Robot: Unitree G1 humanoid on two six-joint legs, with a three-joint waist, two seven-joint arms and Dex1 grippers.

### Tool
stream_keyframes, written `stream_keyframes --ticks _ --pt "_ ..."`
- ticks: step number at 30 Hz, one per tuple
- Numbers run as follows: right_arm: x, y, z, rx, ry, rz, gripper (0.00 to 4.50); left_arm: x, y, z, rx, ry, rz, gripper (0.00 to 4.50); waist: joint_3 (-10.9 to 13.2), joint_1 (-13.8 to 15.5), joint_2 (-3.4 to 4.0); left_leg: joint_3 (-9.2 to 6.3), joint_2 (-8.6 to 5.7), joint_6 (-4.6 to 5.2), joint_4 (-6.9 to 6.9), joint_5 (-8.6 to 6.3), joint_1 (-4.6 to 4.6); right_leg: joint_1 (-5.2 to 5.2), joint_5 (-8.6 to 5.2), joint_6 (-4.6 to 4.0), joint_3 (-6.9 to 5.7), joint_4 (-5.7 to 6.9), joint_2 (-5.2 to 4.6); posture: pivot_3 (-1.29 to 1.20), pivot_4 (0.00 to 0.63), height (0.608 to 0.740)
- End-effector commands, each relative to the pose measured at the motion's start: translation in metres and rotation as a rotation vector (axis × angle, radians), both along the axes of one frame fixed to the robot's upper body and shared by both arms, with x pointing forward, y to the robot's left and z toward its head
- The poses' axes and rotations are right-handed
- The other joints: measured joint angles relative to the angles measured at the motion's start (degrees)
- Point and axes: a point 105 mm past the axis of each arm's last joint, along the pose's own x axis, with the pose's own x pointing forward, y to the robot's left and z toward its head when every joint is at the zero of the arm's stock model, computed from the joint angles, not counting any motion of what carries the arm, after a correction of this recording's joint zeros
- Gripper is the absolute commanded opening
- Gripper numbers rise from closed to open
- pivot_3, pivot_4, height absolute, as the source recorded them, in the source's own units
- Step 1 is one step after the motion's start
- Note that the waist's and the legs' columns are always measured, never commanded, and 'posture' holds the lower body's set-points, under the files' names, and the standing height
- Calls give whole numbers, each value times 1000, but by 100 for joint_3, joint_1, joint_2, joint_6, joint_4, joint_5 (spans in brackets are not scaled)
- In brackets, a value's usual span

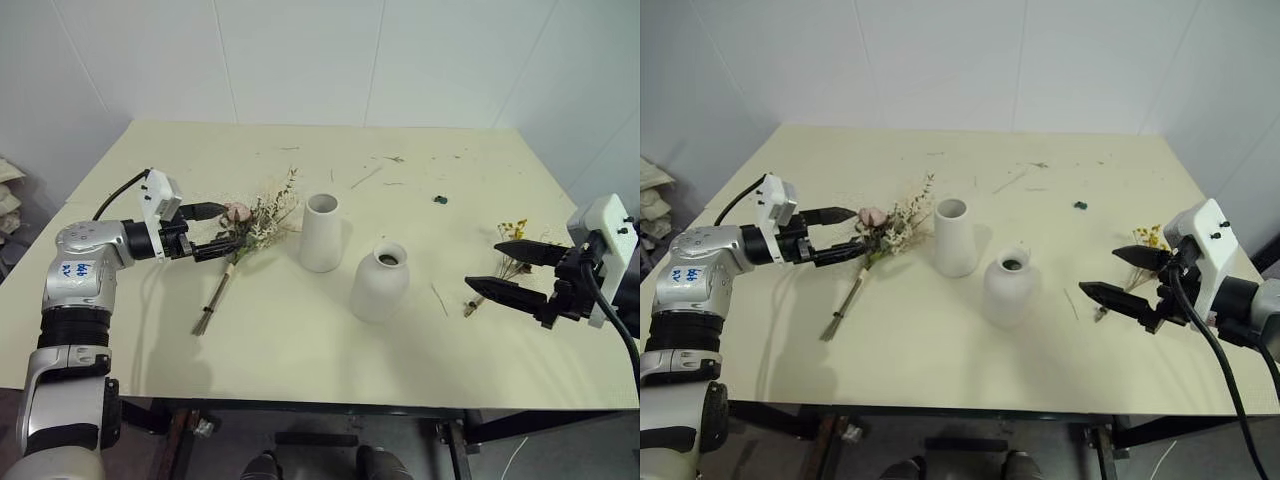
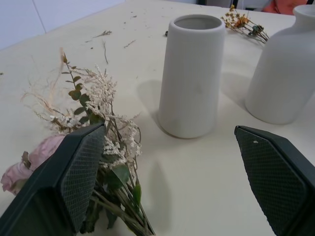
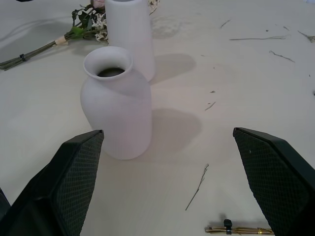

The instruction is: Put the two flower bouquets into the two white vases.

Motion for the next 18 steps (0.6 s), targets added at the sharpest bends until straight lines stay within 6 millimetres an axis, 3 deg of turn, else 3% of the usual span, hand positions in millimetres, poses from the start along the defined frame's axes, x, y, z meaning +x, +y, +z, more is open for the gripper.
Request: stream_keyframes --ticks 1,11,18 --pt "-6 2 13 3 -67 -6 4445 3 -4 16 -13 -60 -10 4500 0 2 0 0 0 0 0 0 0 0 0 0 0 0 0 0 150 740" --pt "-4 4 9 -2 -67 -11 4445 17 -13 16 -37 -37 59 4500 0 1 0 0 0 0 2 0 1 0 1 2 0 5 0 0 150 740" --pt "0 25 14 26 -161 128 4445 9 2 13 -20 59 221 4500 0 -39 0 0 1 0 5 0 2 0 3 5 1 9 2 0 150 740"
